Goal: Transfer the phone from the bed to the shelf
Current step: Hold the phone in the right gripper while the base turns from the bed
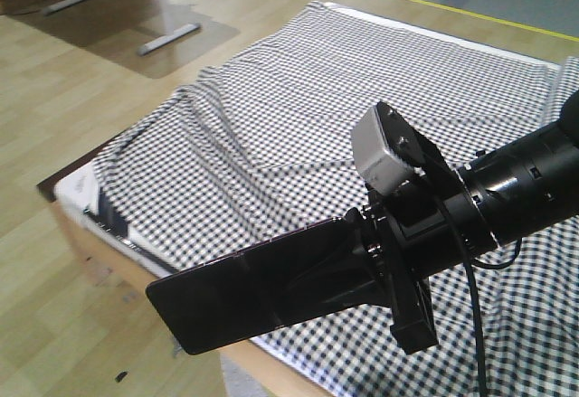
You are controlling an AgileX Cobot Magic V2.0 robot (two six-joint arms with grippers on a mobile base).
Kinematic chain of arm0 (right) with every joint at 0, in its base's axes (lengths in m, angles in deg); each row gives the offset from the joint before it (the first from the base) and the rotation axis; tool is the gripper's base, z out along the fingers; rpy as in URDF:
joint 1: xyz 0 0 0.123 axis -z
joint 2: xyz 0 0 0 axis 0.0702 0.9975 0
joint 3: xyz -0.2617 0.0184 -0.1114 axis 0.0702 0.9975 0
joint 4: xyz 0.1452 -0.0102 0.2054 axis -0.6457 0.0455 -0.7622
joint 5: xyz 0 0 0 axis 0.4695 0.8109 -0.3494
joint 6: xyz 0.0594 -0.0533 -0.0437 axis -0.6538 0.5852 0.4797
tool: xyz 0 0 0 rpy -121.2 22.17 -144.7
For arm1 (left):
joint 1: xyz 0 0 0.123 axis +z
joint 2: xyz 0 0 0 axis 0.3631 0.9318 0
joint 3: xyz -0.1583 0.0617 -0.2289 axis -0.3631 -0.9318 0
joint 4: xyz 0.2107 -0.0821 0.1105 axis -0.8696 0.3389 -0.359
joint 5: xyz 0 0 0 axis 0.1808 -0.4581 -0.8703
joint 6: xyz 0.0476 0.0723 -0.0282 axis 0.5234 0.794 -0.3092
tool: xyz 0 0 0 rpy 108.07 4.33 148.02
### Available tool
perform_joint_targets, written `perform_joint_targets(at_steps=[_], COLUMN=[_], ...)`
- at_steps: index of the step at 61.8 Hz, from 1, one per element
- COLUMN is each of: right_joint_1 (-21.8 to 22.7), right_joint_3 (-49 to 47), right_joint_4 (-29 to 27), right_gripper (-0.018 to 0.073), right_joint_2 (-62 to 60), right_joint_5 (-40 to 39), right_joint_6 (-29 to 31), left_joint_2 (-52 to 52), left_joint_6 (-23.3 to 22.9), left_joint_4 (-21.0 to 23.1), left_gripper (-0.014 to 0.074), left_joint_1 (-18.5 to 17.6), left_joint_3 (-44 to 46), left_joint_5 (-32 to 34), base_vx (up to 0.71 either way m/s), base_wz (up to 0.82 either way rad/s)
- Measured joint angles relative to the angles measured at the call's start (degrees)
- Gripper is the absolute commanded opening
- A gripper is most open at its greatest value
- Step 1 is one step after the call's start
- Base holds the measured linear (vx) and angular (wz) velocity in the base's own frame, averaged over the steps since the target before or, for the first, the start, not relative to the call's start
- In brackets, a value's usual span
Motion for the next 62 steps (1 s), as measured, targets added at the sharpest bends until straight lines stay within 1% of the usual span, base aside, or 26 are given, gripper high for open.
perform_joint_targets(at_steps=[28, 62], right_joint_1=[0.0, 0.0], right_joint_3=[0.0, 0.0], right_joint_4=[0.0, 0.0], right_gripper=[-0.0001, -0.0001], right_joint_2=[0.0, 0.0], right_joint_5=[0.0, 0.0], right_joint_6=[0.0, 0.0], left_joint_2=[0.0, 0.0], left_joint_6=[0.0, 0.0], left_joint_4=[0.0, 0.0], left_gripper=[0.0001, 0.0001], left_joint_1=[0.0, 0.0], left_joint_3=[0.0, 0.0], left_joint_5=[0.0, 0.0], base_vx=[-0.11, -0.12], base_wz=[0.44, 0.51])
